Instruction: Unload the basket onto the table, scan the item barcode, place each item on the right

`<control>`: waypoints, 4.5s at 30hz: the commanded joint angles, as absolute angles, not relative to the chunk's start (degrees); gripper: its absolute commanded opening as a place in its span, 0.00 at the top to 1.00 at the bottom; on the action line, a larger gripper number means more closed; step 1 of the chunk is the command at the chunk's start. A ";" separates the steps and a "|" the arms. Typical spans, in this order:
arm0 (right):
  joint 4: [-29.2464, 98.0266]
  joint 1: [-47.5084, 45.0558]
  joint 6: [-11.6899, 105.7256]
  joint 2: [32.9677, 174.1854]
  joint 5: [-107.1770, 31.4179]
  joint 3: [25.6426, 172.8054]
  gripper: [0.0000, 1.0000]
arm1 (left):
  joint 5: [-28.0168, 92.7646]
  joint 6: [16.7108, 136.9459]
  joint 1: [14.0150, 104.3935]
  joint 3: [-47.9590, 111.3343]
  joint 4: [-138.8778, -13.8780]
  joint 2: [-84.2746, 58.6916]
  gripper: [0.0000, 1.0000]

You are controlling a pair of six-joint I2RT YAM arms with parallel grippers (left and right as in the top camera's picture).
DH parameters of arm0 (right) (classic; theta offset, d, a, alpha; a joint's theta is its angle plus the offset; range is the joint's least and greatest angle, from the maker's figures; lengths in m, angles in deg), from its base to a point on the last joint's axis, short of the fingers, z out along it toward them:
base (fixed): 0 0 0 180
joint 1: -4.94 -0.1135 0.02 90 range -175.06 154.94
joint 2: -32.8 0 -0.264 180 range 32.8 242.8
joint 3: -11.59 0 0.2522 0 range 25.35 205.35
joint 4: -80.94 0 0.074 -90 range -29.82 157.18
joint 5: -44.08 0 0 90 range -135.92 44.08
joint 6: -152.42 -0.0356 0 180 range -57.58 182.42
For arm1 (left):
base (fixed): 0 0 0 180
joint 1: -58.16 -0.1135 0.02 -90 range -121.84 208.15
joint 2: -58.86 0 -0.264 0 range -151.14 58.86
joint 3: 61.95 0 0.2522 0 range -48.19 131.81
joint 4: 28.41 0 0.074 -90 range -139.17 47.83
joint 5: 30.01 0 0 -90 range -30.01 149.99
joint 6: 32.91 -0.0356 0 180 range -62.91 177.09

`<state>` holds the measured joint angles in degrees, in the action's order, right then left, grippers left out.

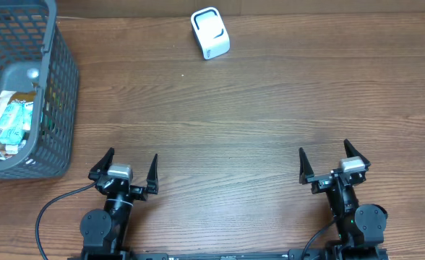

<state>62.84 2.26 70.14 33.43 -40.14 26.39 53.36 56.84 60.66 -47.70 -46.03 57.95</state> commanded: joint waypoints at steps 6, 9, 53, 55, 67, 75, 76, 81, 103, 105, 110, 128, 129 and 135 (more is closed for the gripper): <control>62.95 2.02 70.40 33.01 -39.81 25.80 0.00 | 54.01 55.57 60.42 -47.89 -46.23 58.65 0.01; 62.95 2.02 70.40 33.01 -39.81 25.80 0.00 | 54.01 55.57 60.42 -47.89 -46.20 58.65 0.00; 62.95 2.02 70.40 33.01 -39.81 25.80 0.00 | 54.01 55.57 60.42 -47.89 -46.20 58.65 0.00; 62.95 2.02 70.40 33.01 -39.81 25.80 0.00 | 54.01 55.57 60.42 -47.89 -46.23 58.65 0.00; 62.95 2.02 70.40 33.01 -39.81 25.80 0.00 | 54.01 55.57 60.42 -47.89 -46.23 58.65 0.01; 62.95 2.02 70.40 33.01 -39.81 25.80 0.00 | 54.01 55.57 60.42 -47.89 -46.20 58.65 0.00; 62.95 2.02 70.40 33.01 -39.81 25.80 0.00 | 54.01 55.57 60.42 -47.89 -46.20 58.65 0.00; 62.95 2.02 70.40 33.01 -39.81 25.80 0.00 | 54.01 55.57 60.42 -47.89 -46.23 58.65 0.01; 62.95 2.02 70.40 33.01 -39.81 25.80 0.00 | 54.01 55.57 60.42 -47.89 -46.20 58.65 0.01; 62.95 2.02 70.40 33.01 -39.81 25.80 0.00 | 54.01 55.57 60.42 -47.89 -46.20 58.65 0.01; 62.95 2.02 70.40 33.03 -39.81 25.80 0.00 | 54.01 55.57 60.42 -47.89 -46.20 58.65 0.00; 62.95 2.02 70.40 33.01 -39.81 25.80 0.00 | 52.22 56.01 60.42 -47.85 -45.57 58.65 0.01; 62.95 2.02 70.40 33.01 -39.81 25.80 0.00 | 52.22 56.01 60.42 -47.67 -44.91 58.65 0.00; 62.95 2.02 70.40 33.03 -39.81 25.80 0.00 | 59.19 59.53 60.42 -40.72 -47.71 58.54 0.00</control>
